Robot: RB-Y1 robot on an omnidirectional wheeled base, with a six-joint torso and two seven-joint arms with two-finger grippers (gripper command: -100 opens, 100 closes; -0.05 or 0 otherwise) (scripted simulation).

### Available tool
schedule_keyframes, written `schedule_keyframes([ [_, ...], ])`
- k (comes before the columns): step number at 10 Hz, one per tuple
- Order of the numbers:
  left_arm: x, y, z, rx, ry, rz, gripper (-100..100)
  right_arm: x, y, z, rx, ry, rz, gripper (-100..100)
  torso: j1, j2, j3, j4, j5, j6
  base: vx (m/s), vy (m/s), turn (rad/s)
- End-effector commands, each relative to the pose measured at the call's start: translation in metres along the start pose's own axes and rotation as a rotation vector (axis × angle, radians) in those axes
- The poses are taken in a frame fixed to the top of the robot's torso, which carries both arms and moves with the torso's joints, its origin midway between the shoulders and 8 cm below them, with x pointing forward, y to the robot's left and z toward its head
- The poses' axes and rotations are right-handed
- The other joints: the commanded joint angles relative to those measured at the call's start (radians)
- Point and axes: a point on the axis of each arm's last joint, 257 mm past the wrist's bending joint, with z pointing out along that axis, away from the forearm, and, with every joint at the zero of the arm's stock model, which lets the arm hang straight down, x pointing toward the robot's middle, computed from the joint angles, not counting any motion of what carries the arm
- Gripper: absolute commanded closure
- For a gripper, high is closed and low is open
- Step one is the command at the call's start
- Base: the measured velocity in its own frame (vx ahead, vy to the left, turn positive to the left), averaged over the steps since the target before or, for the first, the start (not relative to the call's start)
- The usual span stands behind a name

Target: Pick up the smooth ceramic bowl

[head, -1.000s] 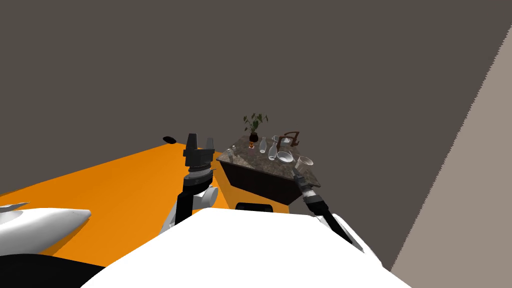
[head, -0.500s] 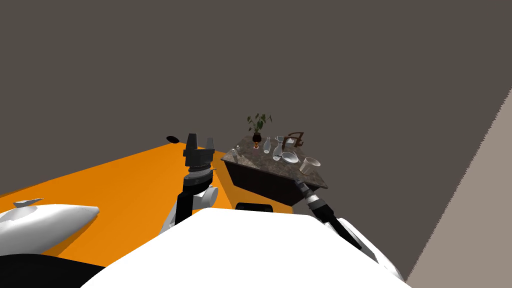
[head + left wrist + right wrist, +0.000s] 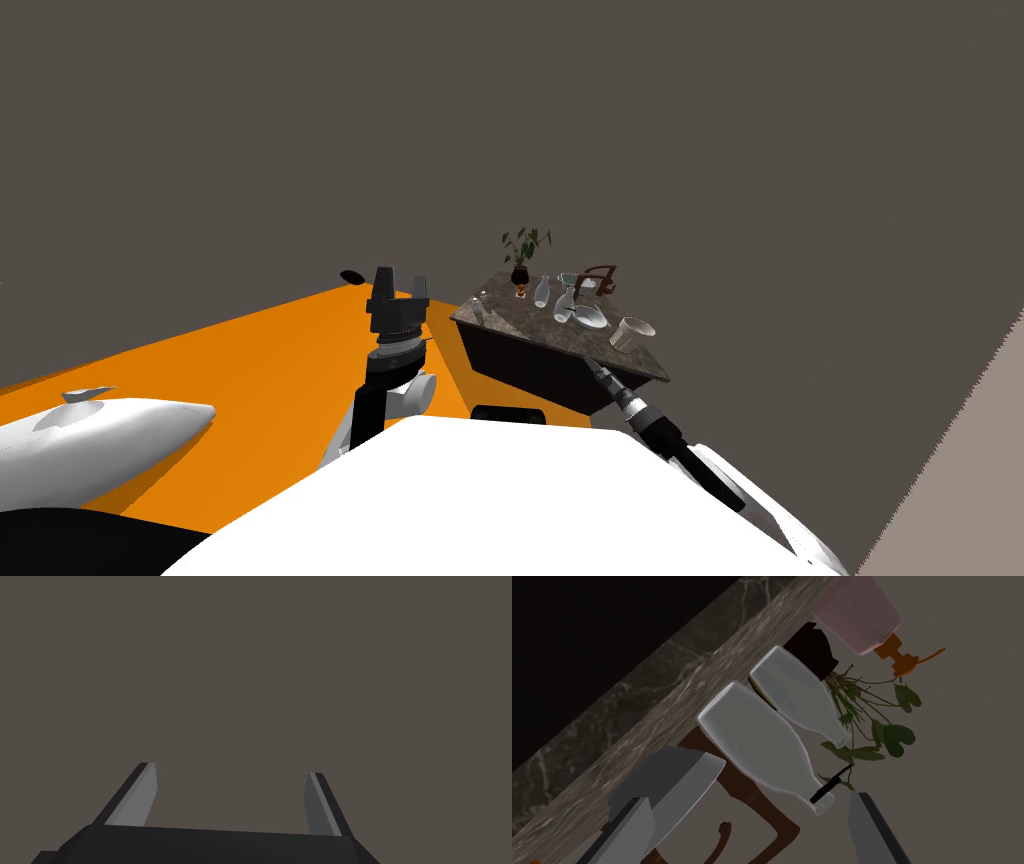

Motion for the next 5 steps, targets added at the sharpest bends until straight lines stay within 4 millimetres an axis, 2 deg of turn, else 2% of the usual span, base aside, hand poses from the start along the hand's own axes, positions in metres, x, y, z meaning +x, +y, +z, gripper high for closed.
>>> schedule_keyframes([
  [1, 0.000, 0.000, 0.000, 0.000, 0.000, 0.000, 0, 0.009, -0.023, -0.012, 0.046, 0.056, -0.055, -100, 0.000, 0.000, 0.000, 0.000, 0.000, 0.000, -0.001, 0.060, 0.094],
  [2, 0.000, 0.000, 0.000, 0.000, 0.000, 0.000, 0, 0.005, -0.025, -0.013, 0.047, 0.073, -0.080, -100, 0.001, 0.000, 0.000, 0.000, 0.000, 0.000, 0.003, 0.071, 0.041],
  [3, 0.000, 0.000, 0.000, 0.000, 0.000, 0.000, 0, 0.013, -0.046, -0.025, 0.091, 0.120, -0.123, -100, 0.002, 0.000, 0.000, 0.000, 0.000, 0.000, 0.006, 0.102, 0.084],
  [5, 0.000, 0.000, 0.000, 0.000, 0.000, 0.000, 0, 0.008, -0.048, -0.026, 0.091, 0.139, -0.152, -100, 0.003, -0.001, 0.000, 0.000, 0.001, 0.000, 0.017, 0.062, 0.024],
])
